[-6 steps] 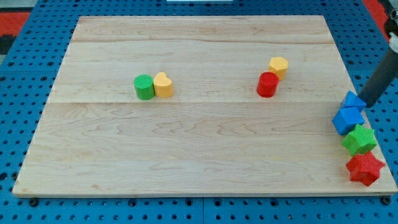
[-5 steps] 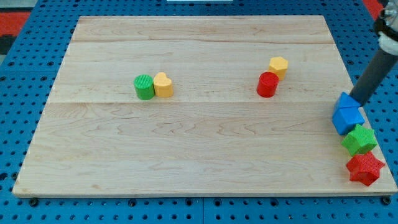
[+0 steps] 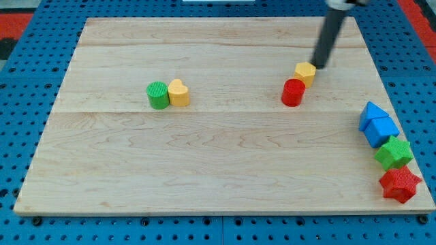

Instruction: Move the hexagon close to the blue triangle

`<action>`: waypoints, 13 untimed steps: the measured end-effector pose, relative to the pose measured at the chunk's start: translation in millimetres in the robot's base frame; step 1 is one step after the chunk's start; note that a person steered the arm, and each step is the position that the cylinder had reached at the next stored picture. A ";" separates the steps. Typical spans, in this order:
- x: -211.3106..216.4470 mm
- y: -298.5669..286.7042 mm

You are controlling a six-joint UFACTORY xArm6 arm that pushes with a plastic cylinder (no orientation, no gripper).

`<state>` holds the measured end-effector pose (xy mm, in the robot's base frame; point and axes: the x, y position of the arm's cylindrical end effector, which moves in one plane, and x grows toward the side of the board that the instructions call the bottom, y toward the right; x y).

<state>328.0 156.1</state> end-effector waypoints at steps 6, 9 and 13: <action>84.8 50.3; 127.3 43.8; 102.9 64.9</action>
<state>430.9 221.0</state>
